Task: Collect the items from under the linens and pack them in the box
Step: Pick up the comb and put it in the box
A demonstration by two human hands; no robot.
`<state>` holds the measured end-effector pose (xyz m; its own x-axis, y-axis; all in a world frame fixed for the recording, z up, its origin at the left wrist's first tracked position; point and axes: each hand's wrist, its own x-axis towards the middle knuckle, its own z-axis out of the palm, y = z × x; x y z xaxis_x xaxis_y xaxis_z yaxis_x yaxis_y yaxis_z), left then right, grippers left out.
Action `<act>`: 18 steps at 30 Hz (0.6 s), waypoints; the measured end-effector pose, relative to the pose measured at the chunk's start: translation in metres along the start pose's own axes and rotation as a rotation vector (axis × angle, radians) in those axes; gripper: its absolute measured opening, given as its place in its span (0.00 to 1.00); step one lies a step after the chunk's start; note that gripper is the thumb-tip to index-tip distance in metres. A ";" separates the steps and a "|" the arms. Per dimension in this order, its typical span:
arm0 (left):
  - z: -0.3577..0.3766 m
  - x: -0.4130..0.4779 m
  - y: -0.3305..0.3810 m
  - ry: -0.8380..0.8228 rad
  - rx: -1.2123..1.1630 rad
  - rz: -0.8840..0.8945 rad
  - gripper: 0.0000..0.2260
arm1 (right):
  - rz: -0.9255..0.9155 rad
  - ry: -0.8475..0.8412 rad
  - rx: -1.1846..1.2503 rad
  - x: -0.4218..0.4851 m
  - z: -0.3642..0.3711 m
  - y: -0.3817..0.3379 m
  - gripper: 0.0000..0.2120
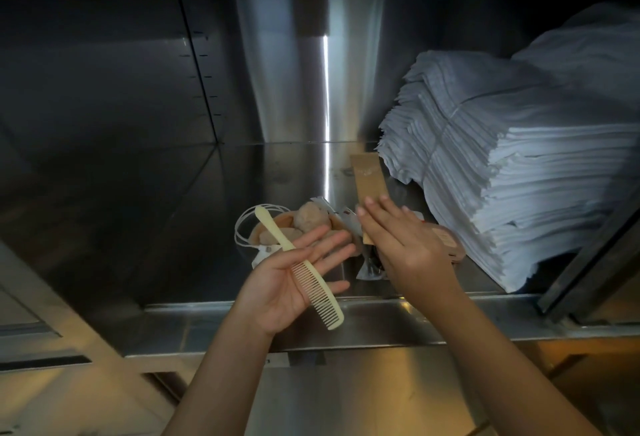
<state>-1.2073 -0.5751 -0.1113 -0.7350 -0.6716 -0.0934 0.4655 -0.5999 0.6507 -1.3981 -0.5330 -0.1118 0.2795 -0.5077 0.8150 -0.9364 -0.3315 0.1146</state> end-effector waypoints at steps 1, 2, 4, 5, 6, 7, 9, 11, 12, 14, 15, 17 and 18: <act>0.001 -0.004 -0.001 -0.002 0.002 0.003 0.20 | -0.023 0.005 0.000 0.000 -0.003 -0.002 0.15; 0.002 -0.008 -0.002 -0.003 0.004 0.009 0.20 | -0.047 0.011 -0.003 -0.001 -0.007 -0.004 0.15; 0.004 -0.019 -0.004 0.027 0.004 0.033 0.21 | -0.106 0.028 -0.003 -0.004 -0.012 -0.009 0.14; 0.004 -0.026 -0.005 0.048 0.002 0.050 0.21 | -0.138 0.036 0.008 -0.005 -0.013 -0.013 0.14; 0.004 -0.034 -0.006 0.073 0.001 0.066 0.21 | -0.169 0.041 0.025 -0.008 -0.015 -0.016 0.15; 0.004 -0.042 -0.008 0.096 -0.001 0.079 0.21 | -0.198 0.040 0.045 -0.010 -0.016 -0.020 0.15; 0.004 -0.061 -0.012 0.133 -0.022 0.106 0.24 | -0.251 0.021 0.095 -0.015 -0.018 -0.030 0.15; 0.005 -0.081 -0.019 0.167 -0.060 0.146 0.33 | -0.300 -0.002 0.153 -0.020 -0.018 -0.041 0.13; 0.004 -0.092 -0.023 0.184 -0.072 0.166 0.33 | -0.324 -0.002 0.184 -0.022 -0.019 -0.047 0.13; 0.003 -0.111 -0.032 0.235 -0.086 0.210 0.25 | -0.369 0.008 0.259 -0.023 -0.019 -0.061 0.13; 0.003 -0.122 -0.036 0.265 -0.085 0.237 0.23 | -0.394 0.006 0.300 -0.024 -0.020 -0.069 0.13; 0.001 -0.144 -0.045 0.309 -0.092 0.287 0.22 | -0.449 -0.006 0.371 -0.025 -0.021 -0.085 0.13; 0.001 -0.156 -0.049 0.327 -0.100 0.309 0.22 | -0.475 -0.005 0.403 -0.025 -0.022 -0.093 0.13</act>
<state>-1.1161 -0.4402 -0.1280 -0.3677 -0.9178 -0.1500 0.6950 -0.3784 0.6113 -1.3225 -0.4720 -0.1300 0.6474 -0.2343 0.7252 -0.5564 -0.7956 0.2396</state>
